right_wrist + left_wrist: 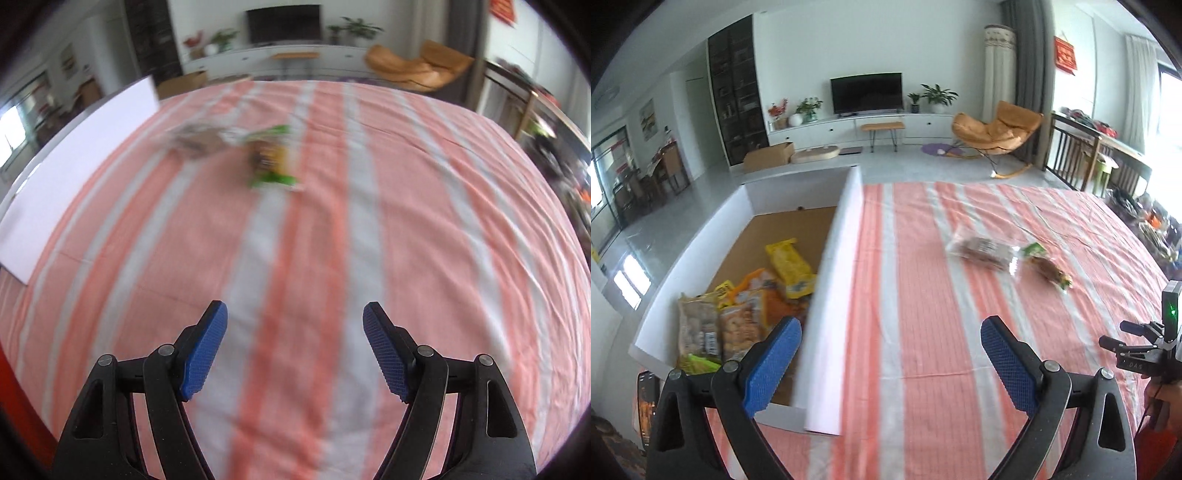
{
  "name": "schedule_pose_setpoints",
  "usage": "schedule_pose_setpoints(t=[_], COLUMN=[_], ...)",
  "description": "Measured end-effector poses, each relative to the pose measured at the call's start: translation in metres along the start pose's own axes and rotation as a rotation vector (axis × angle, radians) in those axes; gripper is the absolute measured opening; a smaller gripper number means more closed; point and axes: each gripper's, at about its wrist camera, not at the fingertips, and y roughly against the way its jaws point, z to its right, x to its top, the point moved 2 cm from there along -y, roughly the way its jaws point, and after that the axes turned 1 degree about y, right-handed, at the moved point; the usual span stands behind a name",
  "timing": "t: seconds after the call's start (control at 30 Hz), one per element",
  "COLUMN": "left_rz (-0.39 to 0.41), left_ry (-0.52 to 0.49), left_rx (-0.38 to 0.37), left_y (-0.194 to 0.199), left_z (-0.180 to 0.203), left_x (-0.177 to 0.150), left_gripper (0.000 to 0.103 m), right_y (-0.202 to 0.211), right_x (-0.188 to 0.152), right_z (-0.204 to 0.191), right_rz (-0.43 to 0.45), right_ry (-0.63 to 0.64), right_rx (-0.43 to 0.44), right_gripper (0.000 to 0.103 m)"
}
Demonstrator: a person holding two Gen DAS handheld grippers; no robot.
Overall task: Organize snacks
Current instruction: 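Move both tools back over the remaining snacks on the table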
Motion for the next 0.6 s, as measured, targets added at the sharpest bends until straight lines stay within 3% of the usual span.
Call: schedule_pose_setpoints(t=[0.27, 0.4, 0.5, 0.6], left_rz=[-0.011, -0.038, -0.088, -0.194], left_ry=[-0.051, -0.035, -0.026, -0.038], left_rx=[-0.004, -0.022, -0.052, -0.091], left_y=[-0.006, -0.02, -0.04, -0.078], left_z=[0.038, 0.048, 0.059, 0.075], left_x=[-0.002, -0.011, -0.027, -0.056], left_gripper=[0.097, 0.097, 0.098, 0.098], right_y=[-0.014, -0.023, -0.026, -0.028], right_x=[0.0, 0.0, -0.001, -0.001], right_z=[0.025, 0.022, 0.022, 0.023], right_rz=[0.042, 0.049, 0.042, 0.04], right_ry=[-0.058, -0.023, -0.015, -0.017], right_rx=[-0.039, -0.067, -0.071, -0.076], right_gripper=[0.079, 0.088, 0.091, 0.092])
